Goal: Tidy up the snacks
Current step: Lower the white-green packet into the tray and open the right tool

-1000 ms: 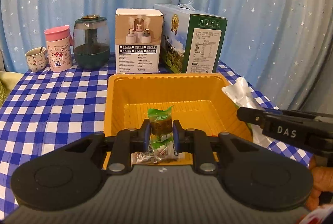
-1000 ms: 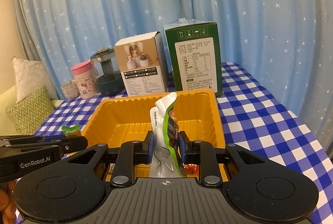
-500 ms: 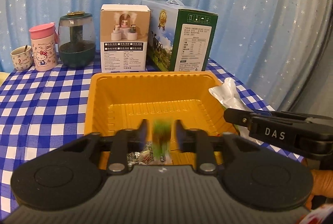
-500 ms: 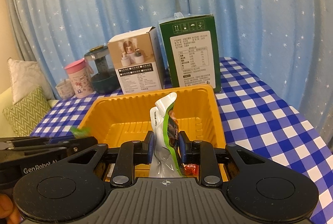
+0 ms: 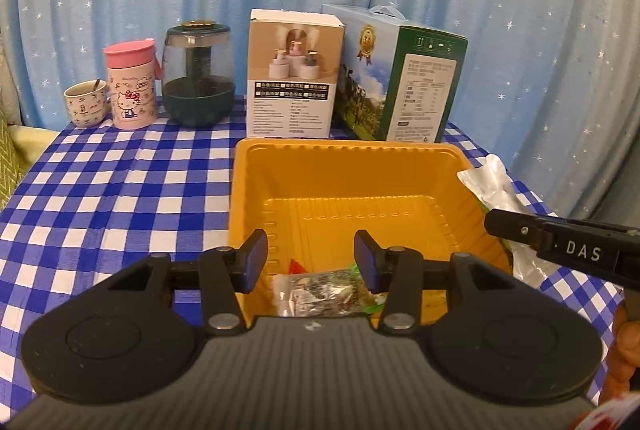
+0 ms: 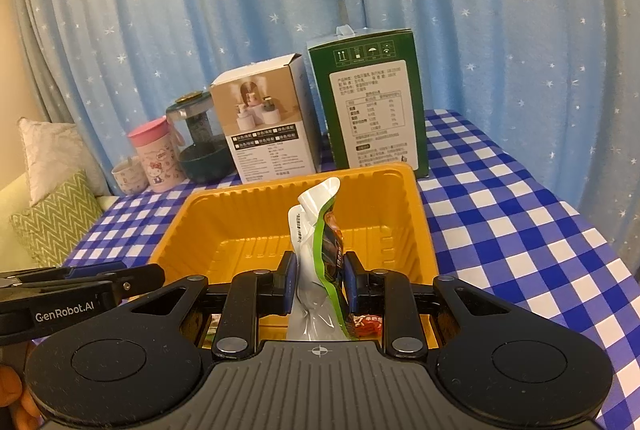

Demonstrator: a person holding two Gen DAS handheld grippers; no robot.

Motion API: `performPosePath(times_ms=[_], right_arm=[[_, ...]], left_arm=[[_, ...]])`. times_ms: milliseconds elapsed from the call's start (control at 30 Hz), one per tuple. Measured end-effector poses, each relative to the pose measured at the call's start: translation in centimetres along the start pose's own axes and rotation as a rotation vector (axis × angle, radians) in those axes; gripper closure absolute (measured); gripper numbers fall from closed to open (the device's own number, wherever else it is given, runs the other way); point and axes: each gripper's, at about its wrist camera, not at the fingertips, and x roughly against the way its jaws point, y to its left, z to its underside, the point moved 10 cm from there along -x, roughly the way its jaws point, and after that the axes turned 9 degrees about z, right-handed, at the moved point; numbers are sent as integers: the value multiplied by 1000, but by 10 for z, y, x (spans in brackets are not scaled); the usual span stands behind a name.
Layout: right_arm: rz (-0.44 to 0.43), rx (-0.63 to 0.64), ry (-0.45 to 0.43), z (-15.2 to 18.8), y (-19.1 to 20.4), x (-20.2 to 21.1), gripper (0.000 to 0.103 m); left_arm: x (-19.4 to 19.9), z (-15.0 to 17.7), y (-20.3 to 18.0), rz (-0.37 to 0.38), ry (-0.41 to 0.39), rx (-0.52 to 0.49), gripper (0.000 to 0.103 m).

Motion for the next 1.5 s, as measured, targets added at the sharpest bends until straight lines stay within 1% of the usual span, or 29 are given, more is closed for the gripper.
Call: performPosePath(times_ms=[333, 800, 833, 900, 933, 967, 1167, 1500], right_arm=[[-19, 7, -1, 0, 12, -3, 78], [-42, -25, 7, 2, 16, -15, 78], [-45, -25, 21, 3, 16, -17, 77], [-43, -32, 34, 5, 14, -20, 69], [-39, -44, 35, 5, 12, -20, 61], [-35, -54, 31, 4, 9, -19, 56], [-10, -97, 10, -2, -4, -15, 55], [0, -99, -10, -5, -9, -11, 54]], left_arm=[[1, 1, 1, 4, 1, -5, 58], [4, 3, 7, -2, 3, -4, 56], [4, 4, 7, -2, 3, -5, 56], [4, 4, 7, -2, 3, -6, 56], [4, 4, 7, -2, 3, -6, 56], [4, 4, 7, -2, 4, -6, 56], [3, 5, 5, -1, 8, -11, 56], [3, 7, 1, -2, 14, -22, 55]])
